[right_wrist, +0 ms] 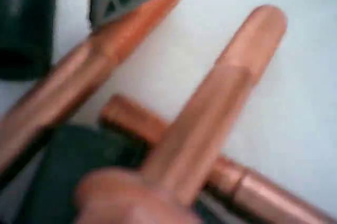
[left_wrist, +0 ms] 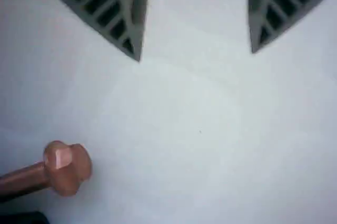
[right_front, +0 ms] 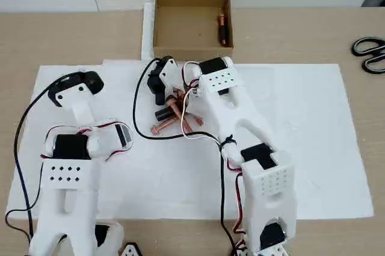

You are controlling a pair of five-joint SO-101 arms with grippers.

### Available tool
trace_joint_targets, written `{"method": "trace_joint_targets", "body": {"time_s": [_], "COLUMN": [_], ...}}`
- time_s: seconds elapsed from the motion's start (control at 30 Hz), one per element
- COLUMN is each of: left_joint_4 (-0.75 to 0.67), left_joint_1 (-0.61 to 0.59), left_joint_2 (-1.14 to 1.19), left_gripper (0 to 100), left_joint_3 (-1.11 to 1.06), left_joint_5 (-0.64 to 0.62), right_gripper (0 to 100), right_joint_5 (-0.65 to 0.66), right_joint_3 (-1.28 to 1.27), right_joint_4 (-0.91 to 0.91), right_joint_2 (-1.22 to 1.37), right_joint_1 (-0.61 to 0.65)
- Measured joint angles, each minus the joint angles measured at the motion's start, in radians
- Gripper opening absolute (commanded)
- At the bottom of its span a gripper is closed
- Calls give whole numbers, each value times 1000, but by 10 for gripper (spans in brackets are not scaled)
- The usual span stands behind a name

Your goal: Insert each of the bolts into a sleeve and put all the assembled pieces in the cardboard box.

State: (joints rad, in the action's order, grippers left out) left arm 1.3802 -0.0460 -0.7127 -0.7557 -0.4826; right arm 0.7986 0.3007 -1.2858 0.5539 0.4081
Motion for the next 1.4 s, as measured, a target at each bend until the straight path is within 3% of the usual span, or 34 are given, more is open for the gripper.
{"method": "trace_joint_targets", "body": {"time_s": [0.43, 0.63, 0.97, 1.1, 1.4], "left_joint_4": [0, 0, 0, 0, 0], "left_joint_1": [0, 0, 0, 0, 0], "left_joint_2": [0, 0, 0, 0, 0], "left_gripper": [126, 126, 126, 126, 126], "left_joint_3": [0, 0, 0, 0, 0], "left_joint_5": [0, 0, 0, 0, 0], "right_gripper": [248, 121, 111, 53, 46], "right_joint_5": [-2, -2, -6, -51, -242], "right_joint_3": [3, 3, 8, 11, 163], "right_joint_4": [21, 21, 23, 23, -80], "right_joint_2": [40, 40, 40, 40, 48], "right_joint_1": [-2, -2, -21, -35, -49]}}
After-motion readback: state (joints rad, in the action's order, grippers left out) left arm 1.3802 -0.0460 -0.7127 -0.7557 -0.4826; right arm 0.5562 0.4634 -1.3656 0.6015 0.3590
